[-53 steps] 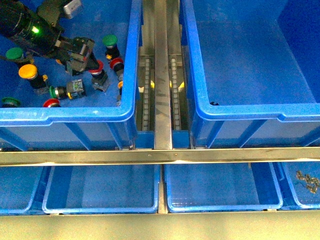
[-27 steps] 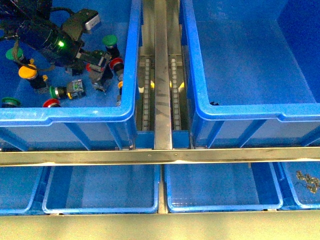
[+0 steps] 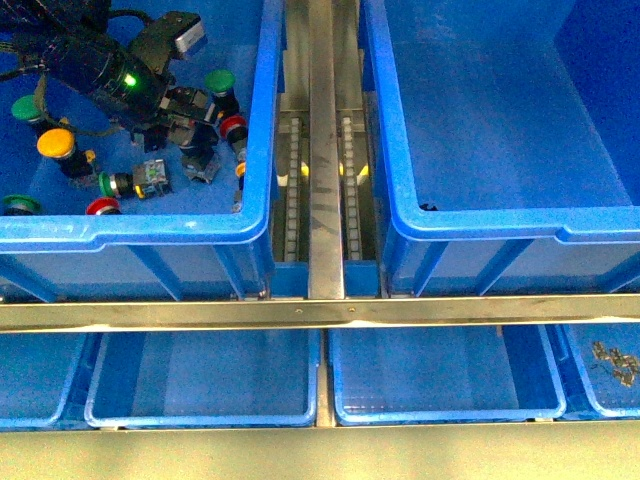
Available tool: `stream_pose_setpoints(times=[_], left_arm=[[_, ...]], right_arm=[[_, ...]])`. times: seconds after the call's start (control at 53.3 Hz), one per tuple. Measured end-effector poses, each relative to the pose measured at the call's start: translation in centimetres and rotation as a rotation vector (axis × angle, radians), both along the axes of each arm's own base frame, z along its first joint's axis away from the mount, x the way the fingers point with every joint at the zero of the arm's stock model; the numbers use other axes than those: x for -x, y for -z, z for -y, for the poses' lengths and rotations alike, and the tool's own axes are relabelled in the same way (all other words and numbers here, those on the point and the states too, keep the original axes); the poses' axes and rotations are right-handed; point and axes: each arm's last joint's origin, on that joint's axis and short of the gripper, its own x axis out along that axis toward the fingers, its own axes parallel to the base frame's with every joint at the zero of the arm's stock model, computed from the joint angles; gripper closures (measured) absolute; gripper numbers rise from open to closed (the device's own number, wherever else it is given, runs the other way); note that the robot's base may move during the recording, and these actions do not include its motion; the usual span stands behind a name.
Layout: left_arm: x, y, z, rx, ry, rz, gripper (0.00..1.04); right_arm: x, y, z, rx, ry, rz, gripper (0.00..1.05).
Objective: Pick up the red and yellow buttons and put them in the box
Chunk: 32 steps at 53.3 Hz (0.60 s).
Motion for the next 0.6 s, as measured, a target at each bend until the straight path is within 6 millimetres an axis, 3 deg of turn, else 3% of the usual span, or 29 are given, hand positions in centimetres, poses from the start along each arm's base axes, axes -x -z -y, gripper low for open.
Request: stream_pose_setpoints(times=[0.225,0.469,0.6], left_arm=[[0.8,-0.4,-1.5,0.106,-0.087,-0.009,0.71],[4.5,-9.0,-6.6,0.465,-0.300,0.063,0.71],[6.6,-11.8,-7.8,0.640,-0.389,0.034,0.71]], right_arm=[[0.0,0.0,0.0,0.000,0.000,0.000,0.07],[0.0,0.0,0.0,0.000,0.000,0.000,0.07],[0.0,0.0,0.0,0.000,0.000,0.000,0.07]])
